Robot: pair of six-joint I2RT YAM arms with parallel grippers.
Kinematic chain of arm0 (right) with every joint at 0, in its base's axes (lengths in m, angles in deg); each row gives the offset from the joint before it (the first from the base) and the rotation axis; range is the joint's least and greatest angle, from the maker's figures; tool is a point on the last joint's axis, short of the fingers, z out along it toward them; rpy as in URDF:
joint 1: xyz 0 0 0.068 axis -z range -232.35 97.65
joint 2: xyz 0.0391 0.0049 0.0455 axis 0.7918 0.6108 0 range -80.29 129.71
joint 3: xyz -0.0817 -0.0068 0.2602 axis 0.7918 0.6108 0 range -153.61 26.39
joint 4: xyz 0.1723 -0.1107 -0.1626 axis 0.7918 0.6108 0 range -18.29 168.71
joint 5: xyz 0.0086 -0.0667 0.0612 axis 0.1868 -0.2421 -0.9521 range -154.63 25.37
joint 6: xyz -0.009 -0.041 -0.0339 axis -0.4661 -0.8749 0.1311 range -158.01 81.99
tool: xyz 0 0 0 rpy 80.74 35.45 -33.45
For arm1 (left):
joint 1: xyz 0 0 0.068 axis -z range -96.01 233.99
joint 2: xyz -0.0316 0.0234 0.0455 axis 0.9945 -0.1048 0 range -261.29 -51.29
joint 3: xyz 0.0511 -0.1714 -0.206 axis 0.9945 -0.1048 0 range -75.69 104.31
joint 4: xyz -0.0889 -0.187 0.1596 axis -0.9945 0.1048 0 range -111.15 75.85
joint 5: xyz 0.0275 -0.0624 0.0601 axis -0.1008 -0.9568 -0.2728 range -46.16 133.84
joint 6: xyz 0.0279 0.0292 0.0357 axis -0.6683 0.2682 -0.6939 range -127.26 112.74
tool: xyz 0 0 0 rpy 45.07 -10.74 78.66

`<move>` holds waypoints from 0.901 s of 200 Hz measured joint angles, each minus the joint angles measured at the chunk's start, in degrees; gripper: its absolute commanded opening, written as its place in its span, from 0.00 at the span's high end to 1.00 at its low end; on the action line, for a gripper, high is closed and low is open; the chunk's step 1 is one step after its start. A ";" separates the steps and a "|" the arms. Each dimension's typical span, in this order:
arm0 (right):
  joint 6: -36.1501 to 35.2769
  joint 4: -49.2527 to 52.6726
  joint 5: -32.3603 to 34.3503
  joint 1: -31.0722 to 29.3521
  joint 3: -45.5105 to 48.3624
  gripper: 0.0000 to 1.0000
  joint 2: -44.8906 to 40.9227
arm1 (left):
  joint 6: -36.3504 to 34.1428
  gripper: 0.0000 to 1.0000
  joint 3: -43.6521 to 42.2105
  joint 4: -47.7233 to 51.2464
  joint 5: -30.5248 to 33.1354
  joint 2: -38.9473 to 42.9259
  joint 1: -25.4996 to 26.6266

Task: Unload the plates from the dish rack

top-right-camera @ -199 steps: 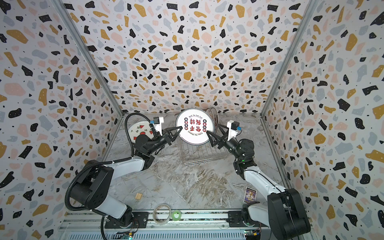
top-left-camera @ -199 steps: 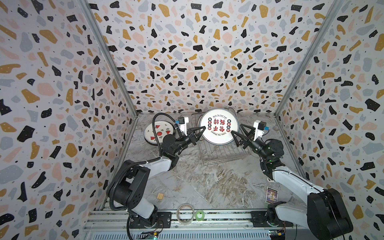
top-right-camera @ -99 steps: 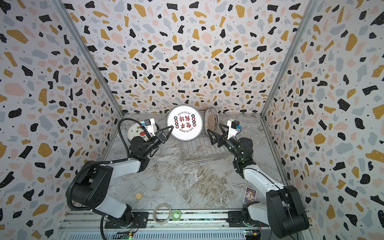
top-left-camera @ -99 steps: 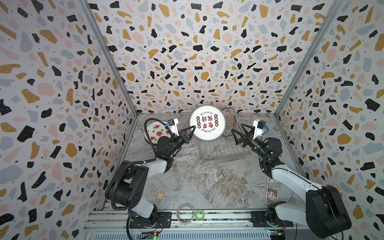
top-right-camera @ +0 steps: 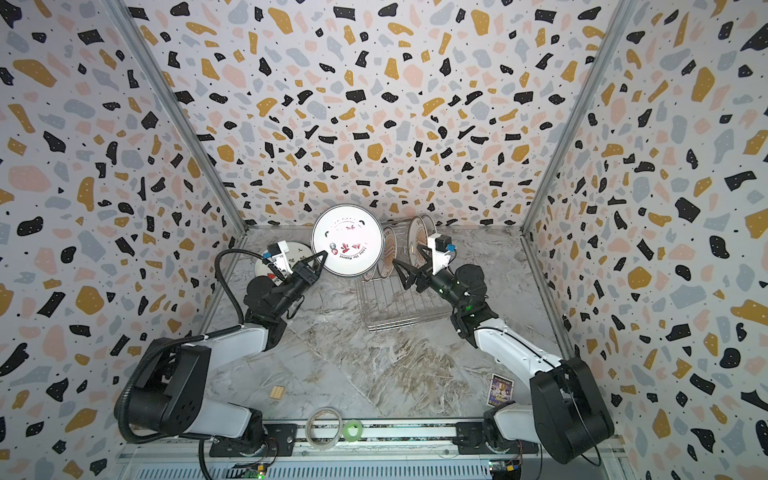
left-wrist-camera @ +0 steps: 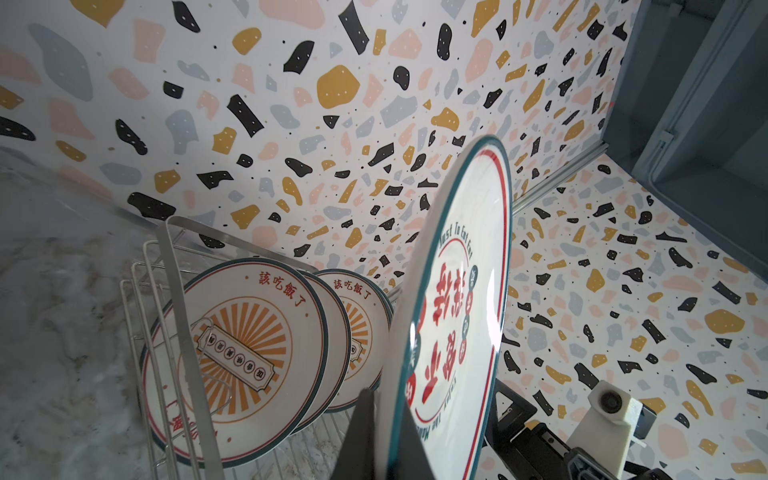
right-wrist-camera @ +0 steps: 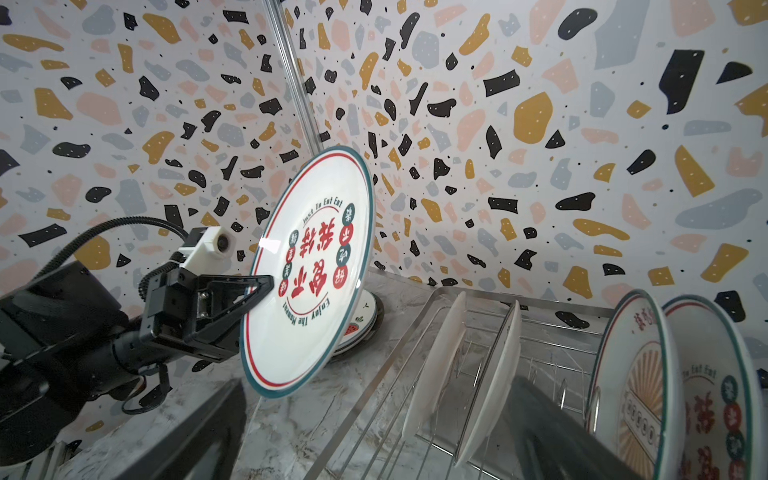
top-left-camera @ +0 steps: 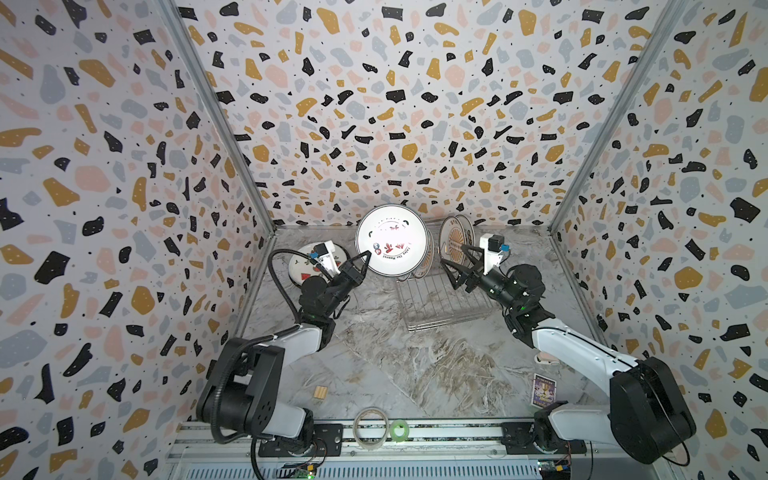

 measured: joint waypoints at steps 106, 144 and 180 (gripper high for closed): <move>-9.20 9.64 2.05 -11.63 -10.91 0.01 8.41 | 3.15 1.00 -9.40 15.54 8.76 14.58 -4.81; -13.16 12.22 4.68 -15.28 -13.57 0.01 11.15 | 4.11 1.00 -11.37 26.47 15.23 22.99 -4.81; -15.21 14.67 4.94 -17.55 -17.97 0.01 15.61 | 7.58 1.00 -12.28 32.37 18.16 26.53 -4.85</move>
